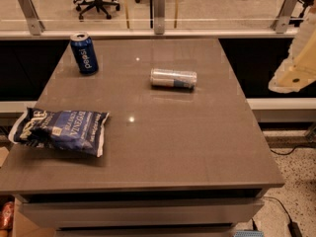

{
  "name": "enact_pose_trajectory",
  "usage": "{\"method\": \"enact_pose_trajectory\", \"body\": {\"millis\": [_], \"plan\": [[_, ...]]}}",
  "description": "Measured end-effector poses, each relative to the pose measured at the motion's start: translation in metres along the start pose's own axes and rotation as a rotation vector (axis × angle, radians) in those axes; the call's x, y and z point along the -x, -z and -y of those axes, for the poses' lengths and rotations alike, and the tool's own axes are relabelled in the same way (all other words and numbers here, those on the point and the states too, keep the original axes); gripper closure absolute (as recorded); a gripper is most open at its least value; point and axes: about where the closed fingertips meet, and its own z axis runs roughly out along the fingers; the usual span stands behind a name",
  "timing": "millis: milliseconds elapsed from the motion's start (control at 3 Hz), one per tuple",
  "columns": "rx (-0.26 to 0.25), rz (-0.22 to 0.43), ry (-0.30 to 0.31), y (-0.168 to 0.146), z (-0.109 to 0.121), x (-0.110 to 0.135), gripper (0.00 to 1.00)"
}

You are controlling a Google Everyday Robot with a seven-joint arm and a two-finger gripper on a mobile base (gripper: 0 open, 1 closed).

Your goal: Pick redbull can

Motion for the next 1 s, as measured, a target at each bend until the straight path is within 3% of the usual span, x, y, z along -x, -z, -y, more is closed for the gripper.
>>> {"method": "enact_pose_trajectory", "body": {"millis": [1000], "plan": [[-0.001,0.001,0.0,0.0001,0.0001,0.0001,0.13]]}}
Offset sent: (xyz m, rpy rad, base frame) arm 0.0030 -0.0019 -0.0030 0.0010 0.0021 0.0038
